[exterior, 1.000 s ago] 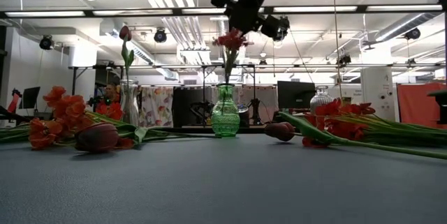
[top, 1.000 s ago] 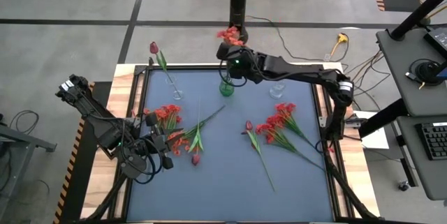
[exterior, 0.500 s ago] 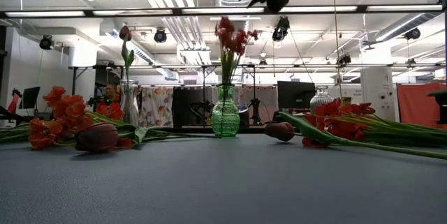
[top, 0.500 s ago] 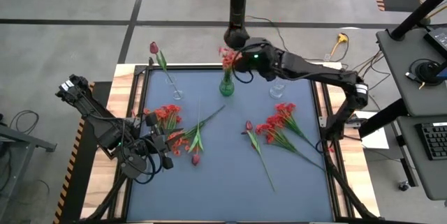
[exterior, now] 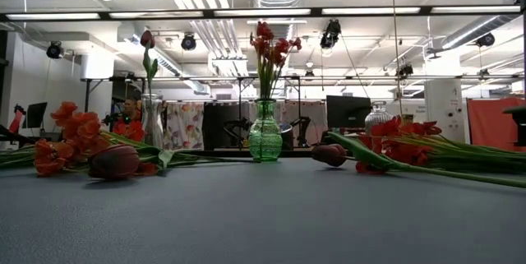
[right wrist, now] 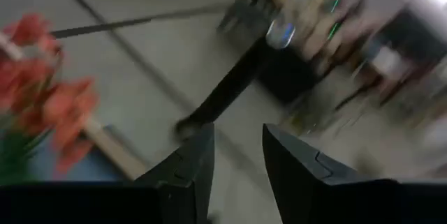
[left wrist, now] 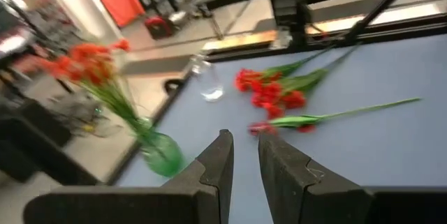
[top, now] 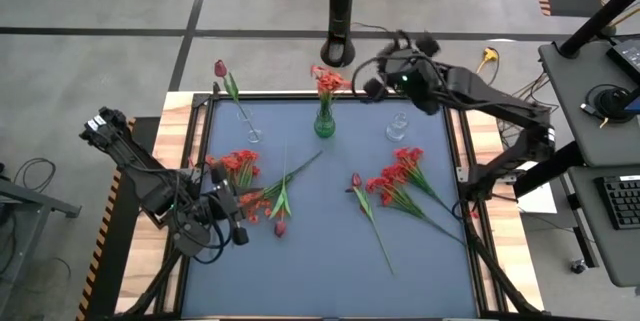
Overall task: Sort flowers into vase by color
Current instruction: Put the middle red flowers into the right transparent vase
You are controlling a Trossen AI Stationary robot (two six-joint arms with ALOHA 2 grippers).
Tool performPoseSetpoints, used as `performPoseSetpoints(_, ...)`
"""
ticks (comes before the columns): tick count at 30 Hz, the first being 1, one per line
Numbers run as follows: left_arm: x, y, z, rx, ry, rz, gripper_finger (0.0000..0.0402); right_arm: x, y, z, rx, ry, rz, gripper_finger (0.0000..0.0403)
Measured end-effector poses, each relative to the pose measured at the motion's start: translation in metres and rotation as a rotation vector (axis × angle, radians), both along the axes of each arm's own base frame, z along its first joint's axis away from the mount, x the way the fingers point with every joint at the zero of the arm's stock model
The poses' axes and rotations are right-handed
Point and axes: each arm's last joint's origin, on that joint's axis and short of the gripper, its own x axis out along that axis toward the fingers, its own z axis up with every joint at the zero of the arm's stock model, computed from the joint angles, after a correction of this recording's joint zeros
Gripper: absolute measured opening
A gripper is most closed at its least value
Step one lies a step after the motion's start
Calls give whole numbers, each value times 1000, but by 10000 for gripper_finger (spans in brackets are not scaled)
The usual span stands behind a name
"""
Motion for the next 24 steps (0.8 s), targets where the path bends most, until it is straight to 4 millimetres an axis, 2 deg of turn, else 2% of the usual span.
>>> performPoseSetpoints(5,7,-7,-6,-97,-10,-8,50,-28,15,-11,391,-130,1,102)
performPoseSetpoints(8,14,-9,-10,-187,-49,38,46,-30,26,-19,607,-108,75,97)
performPoseSetpoints(11,21,-8,-15,-258,-48,60,42,-24,39,-33,771,-46,147,91)
performPoseSetpoints(17,32,-16,-31,-345,87,-28,40,-15,72,-76,934,111,200,77)
performPoseSetpoints(24,37,-22,-42,-325,139,-40,40,-18,108,-121,1015,242,131,74)
